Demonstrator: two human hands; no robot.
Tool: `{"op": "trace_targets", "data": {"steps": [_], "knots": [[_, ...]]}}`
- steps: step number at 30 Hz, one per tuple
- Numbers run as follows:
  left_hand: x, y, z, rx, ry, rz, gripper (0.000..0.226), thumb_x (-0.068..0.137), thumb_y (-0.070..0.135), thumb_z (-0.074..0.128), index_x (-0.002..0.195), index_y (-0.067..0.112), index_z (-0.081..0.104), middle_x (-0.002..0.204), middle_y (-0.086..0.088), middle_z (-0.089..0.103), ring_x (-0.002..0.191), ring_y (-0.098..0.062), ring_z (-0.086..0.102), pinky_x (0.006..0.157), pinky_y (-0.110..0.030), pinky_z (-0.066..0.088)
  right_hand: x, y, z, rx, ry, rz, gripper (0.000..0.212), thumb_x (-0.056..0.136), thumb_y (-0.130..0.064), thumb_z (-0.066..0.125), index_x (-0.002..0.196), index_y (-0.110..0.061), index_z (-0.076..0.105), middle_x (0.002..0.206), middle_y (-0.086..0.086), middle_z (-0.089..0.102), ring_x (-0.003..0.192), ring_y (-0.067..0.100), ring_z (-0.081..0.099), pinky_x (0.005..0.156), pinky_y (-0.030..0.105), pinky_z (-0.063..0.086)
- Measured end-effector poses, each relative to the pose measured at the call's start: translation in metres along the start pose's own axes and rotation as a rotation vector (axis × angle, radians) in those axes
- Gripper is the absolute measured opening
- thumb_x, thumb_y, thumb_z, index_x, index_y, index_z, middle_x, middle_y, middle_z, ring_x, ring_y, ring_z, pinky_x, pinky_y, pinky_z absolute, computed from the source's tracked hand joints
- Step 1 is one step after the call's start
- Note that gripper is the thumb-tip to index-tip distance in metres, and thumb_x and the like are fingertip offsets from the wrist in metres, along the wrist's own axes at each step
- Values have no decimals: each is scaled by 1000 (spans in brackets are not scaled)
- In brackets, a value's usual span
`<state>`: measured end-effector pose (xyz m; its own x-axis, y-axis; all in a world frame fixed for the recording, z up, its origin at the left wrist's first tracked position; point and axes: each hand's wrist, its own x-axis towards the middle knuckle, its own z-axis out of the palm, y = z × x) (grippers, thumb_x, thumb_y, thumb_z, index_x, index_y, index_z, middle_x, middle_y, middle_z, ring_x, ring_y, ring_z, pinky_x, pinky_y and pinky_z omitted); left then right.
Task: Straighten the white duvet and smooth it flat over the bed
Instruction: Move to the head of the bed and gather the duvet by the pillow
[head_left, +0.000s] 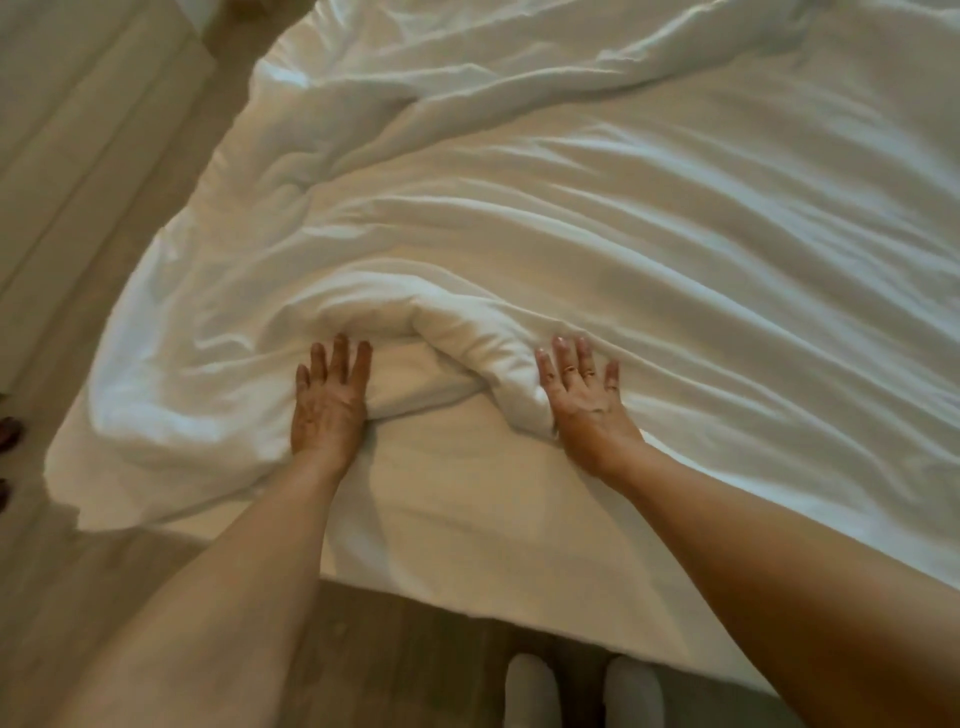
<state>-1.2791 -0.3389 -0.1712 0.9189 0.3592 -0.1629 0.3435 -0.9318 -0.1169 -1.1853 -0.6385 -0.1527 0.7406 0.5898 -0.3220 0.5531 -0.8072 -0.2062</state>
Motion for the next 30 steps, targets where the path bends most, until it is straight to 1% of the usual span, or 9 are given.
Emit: {"op": "trace_targets", "data": {"steps": [3, 5, 10, 14, 18, 21, 24, 27, 30], "knots": [[-7, -16, 4, 44, 16, 164, 70, 80, -8, 54, 146, 8, 38, 150, -24, 34, 134, -53, 32, 106, -64, 29, -5, -3, -5, -21, -84, -2, 86, 89, 8, 37, 151, -12, -19, 157, 15, -26, 143, 36, -25, 116, 61, -5], [-14, -37, 7, 87, 20, 272, 62, 81, -2, 41, 142, 7, 45, 145, -24, 43, 127, -53, 42, 101, -64, 36, -12, -5, -7, -52, -167, -15, 85, 88, 10, 35, 150, -10, -20, 156, 15, -29, 143, 36, -27, 116, 60, -5], [-49, -151, 12, 257, 146, 506, 64, 83, 1, 27, 145, 9, 42, 148, -16, 42, 135, -42, 39, 117, -41, 5, -41, -52, -6, -98, -303, -10, 83, 85, 19, 26, 150, -7, -20, 153, 18, -34, 140, 38, -31, 115, 63, -1], [-95, -218, 29, 196, 128, 529, 70, 76, 1, 29, 145, 12, 36, 146, -14, 45, 135, -38, 39, 106, -49, 27, -75, -122, 11, -114, -362, -24, 85, 84, 22, 25, 148, -6, -24, 148, 19, -39, 137, 40, -34, 115, 63, -3], [-116, -228, 30, 117, 118, 503, 73, 72, -2, 28, 143, 13, 37, 143, -12, 50, 127, -38, 50, 105, -49, 29, -87, -143, 6, -169, -477, -19, 92, 84, 16, 32, 143, -10, -33, 144, 17, -46, 135, 39, -37, 115, 63, -2], [-122, -231, 27, 59, 66, 364, 73, 77, 0, 29, 148, 18, 32, 151, -4, 39, 133, -31, 46, 116, -44, 4, -70, -152, -18, -190, -514, -90, 100, 88, -20, 49, 144, -20, -34, 147, 10, -45, 135, 31, -41, 115, 60, -9], [-130, -245, 15, -56, 53, 124, 81, 75, 5, 48, 151, 13, 23, 156, -10, 29, 140, -31, 35, 117, -43, 1, -25, -195, -44, -201, -364, -306, 96, 90, -50, 45, 147, -27, -28, 152, 4, -38, 139, 24, -37, 119, 52, -8], [-151, -238, -3, -219, 82, -193, 115, 60, 7, 73, 154, 8, 7, 162, -11, 9, 148, -29, 11, 117, -52, 7, 22, -271, -64, -213, -206, -506, 90, 92, -39, 45, 151, -25, -22, 158, 2, -28, 143, 24, -30, 120, 49, -7], [-175, -224, -12, -529, 177, -610, 114, 67, 20, 75, 154, 4, 3, 160, -17, 12, 147, -31, 15, 112, -57, 20, 52, -354, -76, -350, -101, -733, 94, 86, -18, 55, 154, -19, -8, 162, 3, -15, 147, 25, -19, 120, 48, -4]]}}
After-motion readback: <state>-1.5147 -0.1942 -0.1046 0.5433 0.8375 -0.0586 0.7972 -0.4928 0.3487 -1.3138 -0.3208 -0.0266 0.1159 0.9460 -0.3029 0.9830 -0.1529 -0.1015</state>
